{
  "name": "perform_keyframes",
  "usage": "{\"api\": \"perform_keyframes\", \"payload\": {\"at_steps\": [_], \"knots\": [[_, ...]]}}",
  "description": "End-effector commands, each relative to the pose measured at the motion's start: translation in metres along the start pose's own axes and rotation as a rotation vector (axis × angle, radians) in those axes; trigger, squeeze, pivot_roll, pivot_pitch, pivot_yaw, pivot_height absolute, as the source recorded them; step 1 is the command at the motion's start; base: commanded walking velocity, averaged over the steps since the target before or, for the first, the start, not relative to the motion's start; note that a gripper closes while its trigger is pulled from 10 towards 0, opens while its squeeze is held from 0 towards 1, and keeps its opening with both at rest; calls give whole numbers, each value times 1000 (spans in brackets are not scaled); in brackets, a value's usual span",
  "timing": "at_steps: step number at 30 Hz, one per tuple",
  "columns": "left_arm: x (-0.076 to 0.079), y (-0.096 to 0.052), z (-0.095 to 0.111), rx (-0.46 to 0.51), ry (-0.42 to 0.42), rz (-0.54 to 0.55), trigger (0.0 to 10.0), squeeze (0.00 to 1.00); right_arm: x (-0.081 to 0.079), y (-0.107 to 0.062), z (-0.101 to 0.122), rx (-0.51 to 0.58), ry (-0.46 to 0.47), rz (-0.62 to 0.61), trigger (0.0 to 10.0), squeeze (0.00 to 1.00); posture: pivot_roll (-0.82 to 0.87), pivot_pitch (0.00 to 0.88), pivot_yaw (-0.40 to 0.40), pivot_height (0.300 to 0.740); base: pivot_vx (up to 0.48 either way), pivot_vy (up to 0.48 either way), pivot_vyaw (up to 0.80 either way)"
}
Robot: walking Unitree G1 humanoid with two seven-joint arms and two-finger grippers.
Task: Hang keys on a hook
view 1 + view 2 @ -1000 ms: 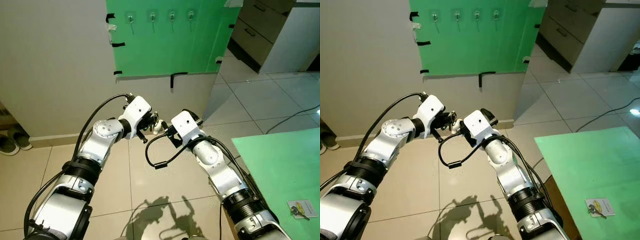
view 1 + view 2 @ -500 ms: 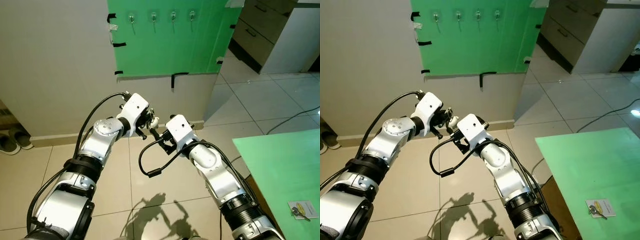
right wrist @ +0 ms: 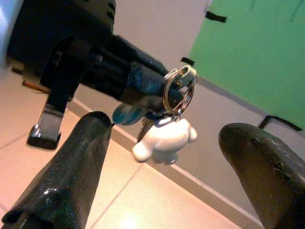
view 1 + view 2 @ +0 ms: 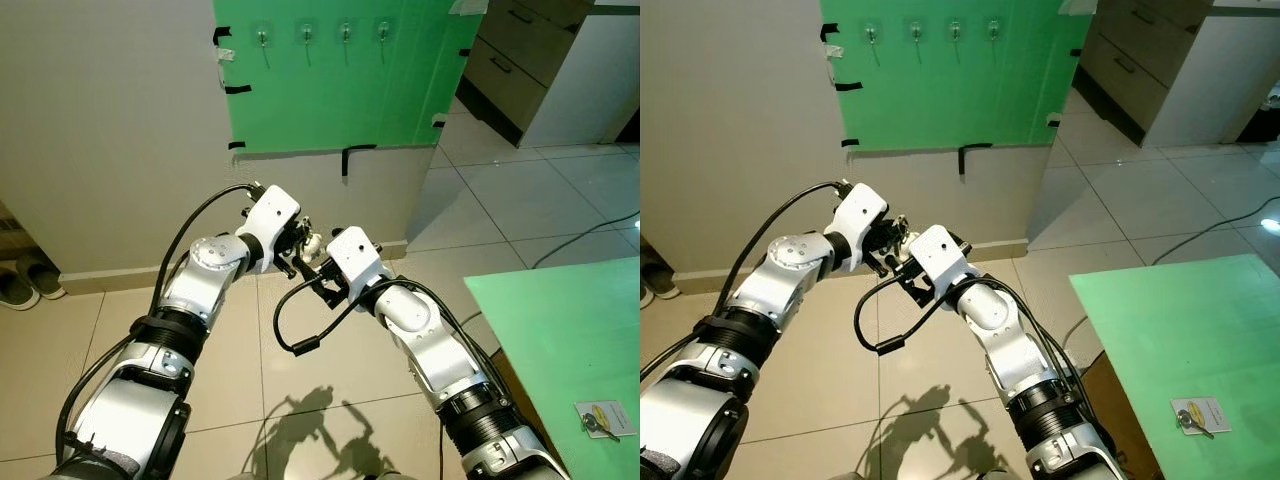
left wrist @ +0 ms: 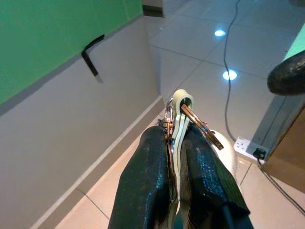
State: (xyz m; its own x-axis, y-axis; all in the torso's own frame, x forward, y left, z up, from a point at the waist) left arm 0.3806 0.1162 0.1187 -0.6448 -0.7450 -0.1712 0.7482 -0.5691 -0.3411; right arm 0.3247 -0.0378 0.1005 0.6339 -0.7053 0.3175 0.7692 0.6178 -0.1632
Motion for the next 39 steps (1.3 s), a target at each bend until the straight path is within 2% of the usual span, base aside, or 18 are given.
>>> {"api": "perform_keyframes", "payload": {"at_steps": [1, 5, 7, 10, 23, 39], "knots": [[-5, -3, 14, 46, 37, -8, 10000, 0, 7, -1, -3, -14, 14, 9, 10000, 0, -76, 0, 16, 740, 0, 0, 0], [-6, -6, 18, 57, 47, -35, 10000, 0, 16, -3, -8, -30, 22, 3, 10000, 0, -73, 0, 16, 740, 0, 0, 0], [-3, -7, 27, 87, 59, -77, 10000, 0, 25, -4, -11, -36, 43, -5, 10000, 0, -71, 0, 16, 740, 0, 0, 0], [-2, -8, 31, 99, 61, -86, 10000, 0, 27, -3, -11, -34, 55, -12, 10000, 0, -71, 0, 17, 740, 0, 0, 0], [7, -8, 34, 110, 58, -122, 10000, 0, 18, 5, -4, 11, 115, 25, 10000, 0, -66, 0, 19, 740, 0, 0, 0], [14, -6, 31, 96, 57, -138, 10000, 0, 27, 9, 2, 44, 131, -33, 10000, 0, -68, 0, 18, 740, 0, 0, 0]]}}
Point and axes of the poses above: a point about 5 cm out from each wrist's last joint towards the gripper, its own y axis pointing out of the wrist towards the gripper, its own z axis along the axis of the wrist's last joint, x = y × z, the point moved 2 cm from there along y, pointing out of the wrist towards the gripper, and after that the axes turned 4 degrees about -y, right-handed, at the moved point
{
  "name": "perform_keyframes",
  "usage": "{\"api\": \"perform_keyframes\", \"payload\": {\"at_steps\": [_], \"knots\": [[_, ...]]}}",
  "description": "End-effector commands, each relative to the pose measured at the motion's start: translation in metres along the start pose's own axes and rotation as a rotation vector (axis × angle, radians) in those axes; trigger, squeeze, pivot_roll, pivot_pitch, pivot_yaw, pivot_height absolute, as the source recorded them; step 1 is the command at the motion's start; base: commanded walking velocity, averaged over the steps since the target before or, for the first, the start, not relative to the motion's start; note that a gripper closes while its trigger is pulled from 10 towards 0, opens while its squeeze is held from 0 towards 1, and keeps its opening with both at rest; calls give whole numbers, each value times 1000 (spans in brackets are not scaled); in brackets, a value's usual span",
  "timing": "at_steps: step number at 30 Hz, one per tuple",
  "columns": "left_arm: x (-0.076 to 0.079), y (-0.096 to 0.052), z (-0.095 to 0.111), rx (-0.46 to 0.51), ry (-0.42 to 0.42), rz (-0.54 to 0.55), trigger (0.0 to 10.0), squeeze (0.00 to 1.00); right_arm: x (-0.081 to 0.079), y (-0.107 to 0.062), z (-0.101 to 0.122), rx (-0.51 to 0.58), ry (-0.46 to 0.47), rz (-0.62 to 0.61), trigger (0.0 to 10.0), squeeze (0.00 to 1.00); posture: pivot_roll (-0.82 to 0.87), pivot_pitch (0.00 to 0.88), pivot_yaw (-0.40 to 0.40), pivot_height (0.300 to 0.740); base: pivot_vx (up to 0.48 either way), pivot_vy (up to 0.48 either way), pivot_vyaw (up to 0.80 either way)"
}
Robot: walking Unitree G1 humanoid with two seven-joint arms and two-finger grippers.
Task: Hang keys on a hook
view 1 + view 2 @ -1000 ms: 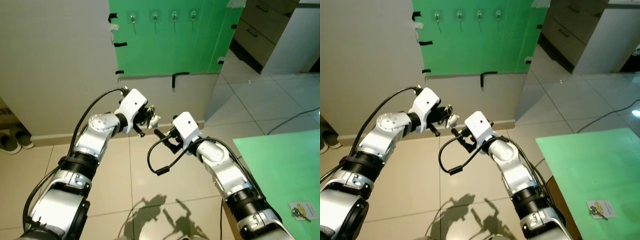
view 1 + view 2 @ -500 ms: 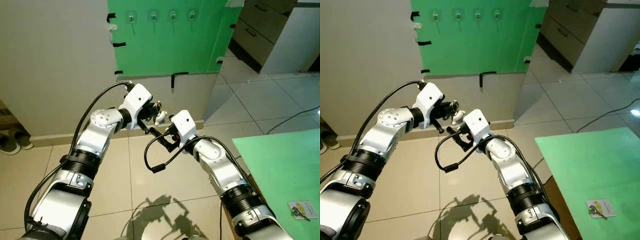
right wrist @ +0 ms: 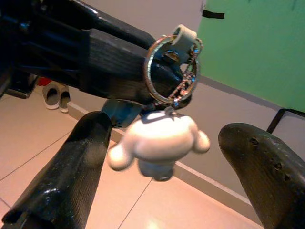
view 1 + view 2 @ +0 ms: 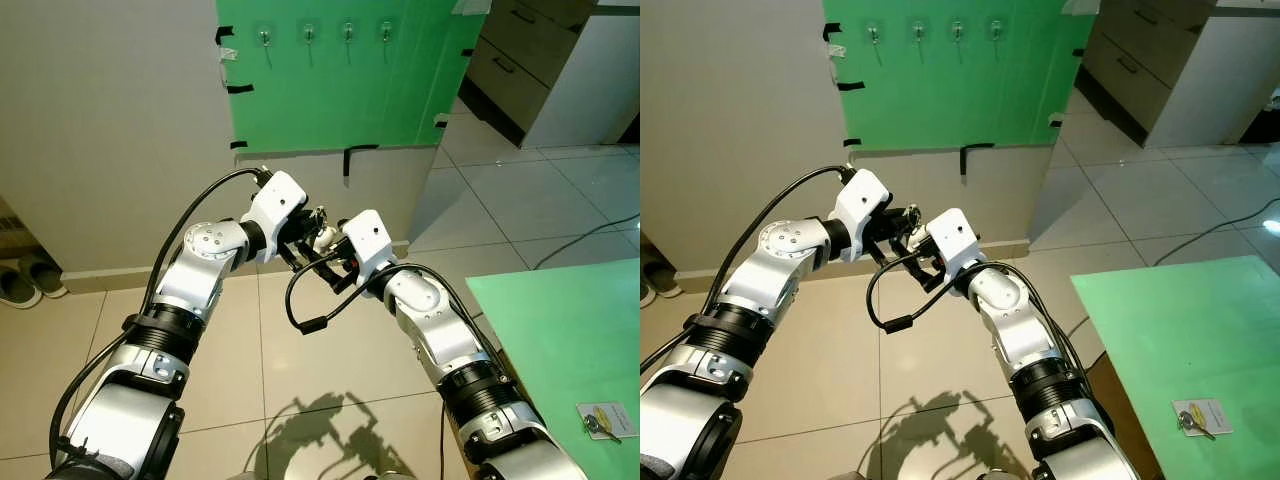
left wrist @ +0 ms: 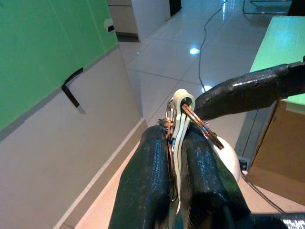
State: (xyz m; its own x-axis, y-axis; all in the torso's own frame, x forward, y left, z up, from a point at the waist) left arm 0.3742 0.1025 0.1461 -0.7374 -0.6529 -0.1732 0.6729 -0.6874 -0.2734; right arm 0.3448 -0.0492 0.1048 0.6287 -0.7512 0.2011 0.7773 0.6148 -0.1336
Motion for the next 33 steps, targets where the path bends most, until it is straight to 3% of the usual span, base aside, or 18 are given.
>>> {"api": "perform_keyframes", "payload": {"at_steps": [1, 4, 5, 33], "knots": [[4, 1, 2, 0, 15, -14, 10000, 0, 5, 1, 4, 17, 7, -17, 10000, 0, -68, 0, 19, 740, 0, 0, 0], [4, 1, 2, 0, 14, -14, 10000, 0, 5, 1, 3, 16, 13, -14, 9647, 0, -68, 0, 19, 740, 0, 0, 0], [4, 1, 2, -1, 14, -14, 10000, 0, 4, 1, 3, 15, 15, -12, 0, 0, -68, 0, 19, 740, 0, 0, 0], [6, 3, 4, 10, 3, -18, 10000, 0, 5, 3, 3, 38, 47, -15, 0, 0, -69, 0, 19, 740, 0, 0, 0]]}}
Point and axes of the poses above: a point about 5 cm out from each wrist's last joint towards the gripper, its own y axis pointing out of the wrist towards the gripper, its own z axis along the axis of the wrist's last joint, x = y × z, the point moved 2 cm from there along y, pointing out of the wrist towards the gripper, and after that the axes turned 4 degrees about -y, right-handed, at the moved point
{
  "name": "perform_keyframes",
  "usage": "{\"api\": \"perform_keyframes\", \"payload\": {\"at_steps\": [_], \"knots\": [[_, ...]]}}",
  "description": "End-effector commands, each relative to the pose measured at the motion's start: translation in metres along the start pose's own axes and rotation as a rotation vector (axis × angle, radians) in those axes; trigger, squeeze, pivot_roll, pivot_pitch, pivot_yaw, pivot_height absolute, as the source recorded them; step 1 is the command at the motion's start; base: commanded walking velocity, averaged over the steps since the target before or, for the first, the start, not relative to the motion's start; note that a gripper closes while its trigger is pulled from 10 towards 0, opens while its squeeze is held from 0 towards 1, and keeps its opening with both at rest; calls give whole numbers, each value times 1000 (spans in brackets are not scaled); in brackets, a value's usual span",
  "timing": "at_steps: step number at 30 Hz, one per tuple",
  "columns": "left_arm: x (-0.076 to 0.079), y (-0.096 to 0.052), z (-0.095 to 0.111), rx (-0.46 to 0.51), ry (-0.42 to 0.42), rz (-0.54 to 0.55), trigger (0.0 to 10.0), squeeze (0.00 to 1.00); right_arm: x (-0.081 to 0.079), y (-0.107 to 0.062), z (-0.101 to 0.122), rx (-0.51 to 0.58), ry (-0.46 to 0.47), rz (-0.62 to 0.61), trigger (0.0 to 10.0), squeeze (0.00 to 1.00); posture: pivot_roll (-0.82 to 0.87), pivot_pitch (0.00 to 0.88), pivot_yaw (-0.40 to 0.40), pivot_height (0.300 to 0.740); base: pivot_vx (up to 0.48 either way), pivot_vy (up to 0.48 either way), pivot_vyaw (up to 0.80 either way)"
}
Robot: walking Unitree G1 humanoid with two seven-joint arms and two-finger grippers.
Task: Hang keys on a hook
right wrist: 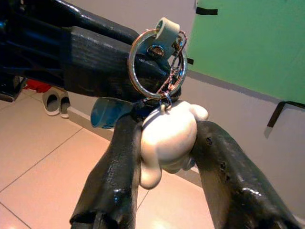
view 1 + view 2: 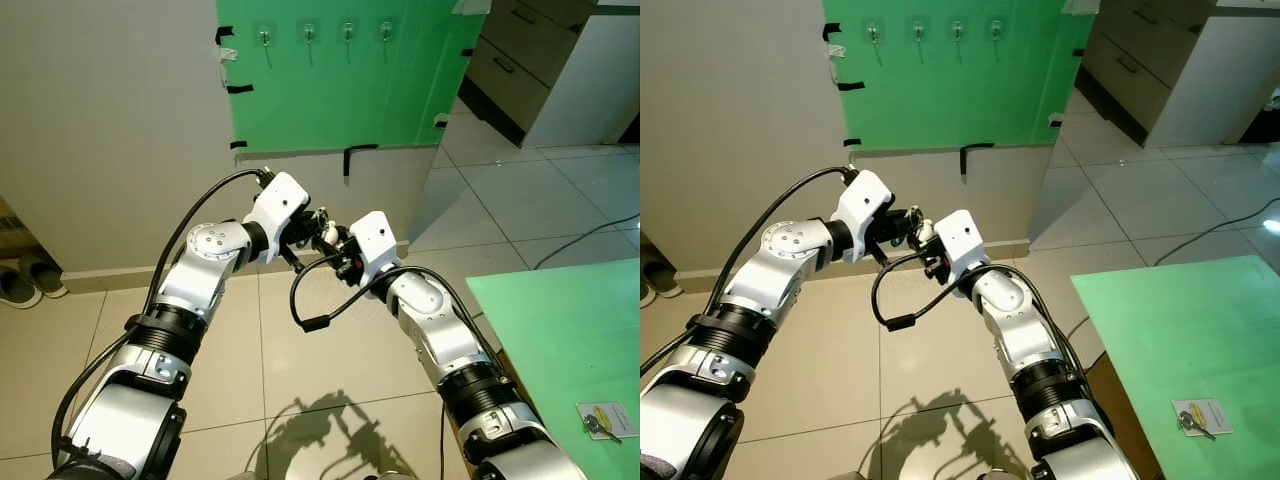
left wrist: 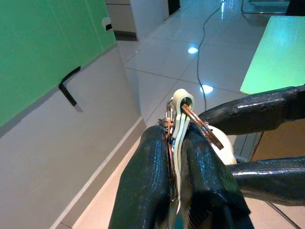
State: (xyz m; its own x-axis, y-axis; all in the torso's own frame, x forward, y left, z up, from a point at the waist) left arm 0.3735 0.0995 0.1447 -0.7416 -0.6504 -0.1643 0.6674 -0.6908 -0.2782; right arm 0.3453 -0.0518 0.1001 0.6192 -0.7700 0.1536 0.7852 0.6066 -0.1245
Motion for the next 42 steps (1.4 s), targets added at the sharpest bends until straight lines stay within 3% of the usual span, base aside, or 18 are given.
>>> {"api": "perform_keyframes", "payload": {"at_steps": [1, 12, 13, 17, 23, 29, 30, 34, 36, 38, 39, 40, 42], "knots": [[3, 1, 5, 14, 11, -11, 10000, 0, 3, 3, 9, 32, -2, -2, 0, 0, -69, 0, 19, 740, 0, 0, 0], [6, -1, 3, 13, -43, -37, 10000, 0, 7, 1, 6, 30, 10, -15, 0, 0, -69, 0, 17, 740, 0, 0, 0], [6, -1, 1, 8, -61, -52, 10000, 1000, 7, 0, 5, 26, 6, -17, 0, 0, -69, 0, 17, 740, 0, 0, 0], [7, -3, 0, 4, -85, -66, 10000, 1000, 9, -3, 4, 16, -21, -16, 0, 0, -70, 0, 15, 740, 0, 0, 0], [-1, -7, -9, -23, -96, -46, 10000, 1000, 20, -12, 3, -22, -209, 9, 0, 0, -75, 0, 13, 740, 0, 0, 0], [-5, -11, -16, -57, -89, -30, 10000, 1000, 28, -16, 3, -37, -276, 2, 0, 0, -76, 0, 11, 740, 0, 0, 0], [-8, -13, -19, -67, -85, -25, 10000, 1000, 29, -18, 3, -50, -383, 17, 0, 0, -75, 0, 10, 740, 0, 0, 0], [-12, -18, -26, -92, -91, -12, 10000, 1000, 32, -24, 7, -62, -660, 73, 0, 0, -75, 0, 10, 740, 0, 0, 0], [-10, -18, -32, -94, -112, -17, 10000, 1000, 34, -27, 10, -61, -741, 95, 0, 0, -77, 0, 12, 740, 0, 0, 0], [-9, -18, -34, -92, -122, -18, 10000, 1000, 35, -27, 11, -60, -755, 99, 0, 0, -77, 0, 12, 740, 0, 0, 0], [-7, -18, -36, -78, -139, -18, 10000, 553, 36, -28, 10, -62, -766, 106, 0, 0, -78, 0, 12, 740, 0, 0, 0], [-4, -17, -38, -63, -149, -19, 10000, 0, 36, -28, 10, -65, -776, 111, 0, 0, -79, 0, 9, 740, 0, 0, 0], [0, -15, -40, -32, -172, -29, 10000, 0, 37, -29, 9, -72, -819, 126, 0, 0, -79, 0, 9, 740, 0, 0, 0]]}}
Point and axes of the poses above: a point about 5 cm out from each wrist's last joint towards the gripper, its own y axis pointing out of the wrist towards the gripper, its own z axis along the axis of the wrist's last joint, x = y × z, the point moved 2 cm from there along y, pointing out of the wrist towards the gripper, and after that the axes turned 4 degrees about -y, right-handed, at the moved point
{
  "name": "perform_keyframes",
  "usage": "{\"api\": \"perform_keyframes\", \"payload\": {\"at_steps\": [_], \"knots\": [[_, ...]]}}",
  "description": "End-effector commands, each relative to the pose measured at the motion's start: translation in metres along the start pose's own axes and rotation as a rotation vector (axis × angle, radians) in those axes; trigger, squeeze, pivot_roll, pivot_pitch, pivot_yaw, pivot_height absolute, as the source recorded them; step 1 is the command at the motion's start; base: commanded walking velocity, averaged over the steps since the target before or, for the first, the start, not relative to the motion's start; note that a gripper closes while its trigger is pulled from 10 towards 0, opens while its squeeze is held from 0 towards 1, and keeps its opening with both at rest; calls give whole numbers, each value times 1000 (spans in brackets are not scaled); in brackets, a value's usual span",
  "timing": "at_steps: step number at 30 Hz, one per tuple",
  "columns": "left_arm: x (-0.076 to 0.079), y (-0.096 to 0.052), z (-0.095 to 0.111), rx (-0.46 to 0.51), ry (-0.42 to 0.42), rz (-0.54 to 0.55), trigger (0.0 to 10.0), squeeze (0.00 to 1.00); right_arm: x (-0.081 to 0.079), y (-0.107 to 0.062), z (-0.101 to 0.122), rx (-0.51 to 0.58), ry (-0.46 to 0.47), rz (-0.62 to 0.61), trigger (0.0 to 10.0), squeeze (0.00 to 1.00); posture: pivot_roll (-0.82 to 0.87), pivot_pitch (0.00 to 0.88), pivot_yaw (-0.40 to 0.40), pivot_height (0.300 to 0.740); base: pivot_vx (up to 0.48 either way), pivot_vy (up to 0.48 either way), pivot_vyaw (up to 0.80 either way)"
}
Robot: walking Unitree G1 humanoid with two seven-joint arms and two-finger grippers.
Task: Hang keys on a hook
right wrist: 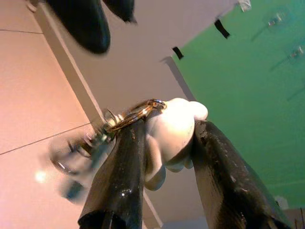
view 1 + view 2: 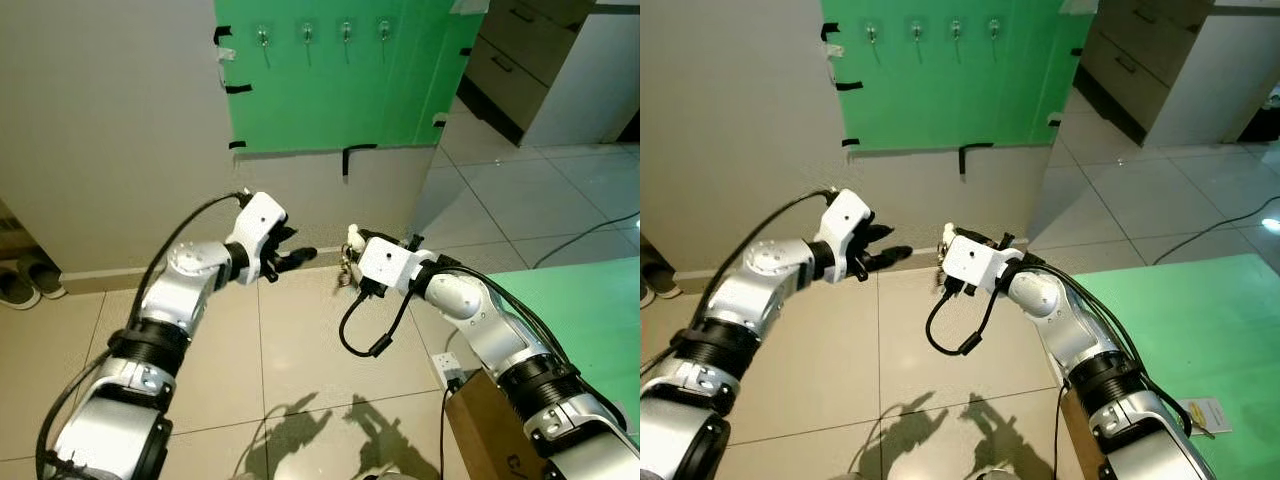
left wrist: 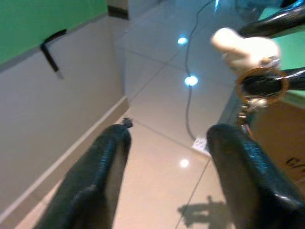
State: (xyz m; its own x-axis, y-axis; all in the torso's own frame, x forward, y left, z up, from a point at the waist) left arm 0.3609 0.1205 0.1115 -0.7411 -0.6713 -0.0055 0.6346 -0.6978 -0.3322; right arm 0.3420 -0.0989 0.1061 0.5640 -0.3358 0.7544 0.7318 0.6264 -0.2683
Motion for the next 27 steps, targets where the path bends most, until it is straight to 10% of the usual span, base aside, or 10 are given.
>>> {"api": "perform_keyframes", "payload": {"at_steps": [1, 18, 27], "knots": [[-1, -1, -1, 22, -15, 3, 10000, 0, 10, 1, 8, 27, -69, -7, 0, 0, -79, 0, 9, 740, 0, 0, 0], [16, -10, 9, 258, 0, -200, 10000, 0, 13, -11, 33, 287, -765, 131, 0, 0, -101, 0, 14, 740, 0, 0, 0], [14, -18, 1, 207, 45, -279, 10000, 0, 23, -13, 32, 319, -803, 115, 0, 0, -98, 0, 8, 740, 0, 0, 0]]}}
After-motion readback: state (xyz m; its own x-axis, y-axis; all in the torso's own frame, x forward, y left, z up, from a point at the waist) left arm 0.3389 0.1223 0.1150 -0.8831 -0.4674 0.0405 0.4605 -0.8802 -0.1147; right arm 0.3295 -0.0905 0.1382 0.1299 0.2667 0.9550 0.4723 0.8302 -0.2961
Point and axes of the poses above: a point about 5 cm out from each wrist's last joint towards the gripper, its own y axis pointing out of the wrist towards the gripper, its own z axis along the axis of the wrist's last joint, x = y × z, the point moved 2 cm from there along y, pointing out of the wrist towards the gripper, and after that the axes turned 4 degrees about -y, right-handed, at the moved point
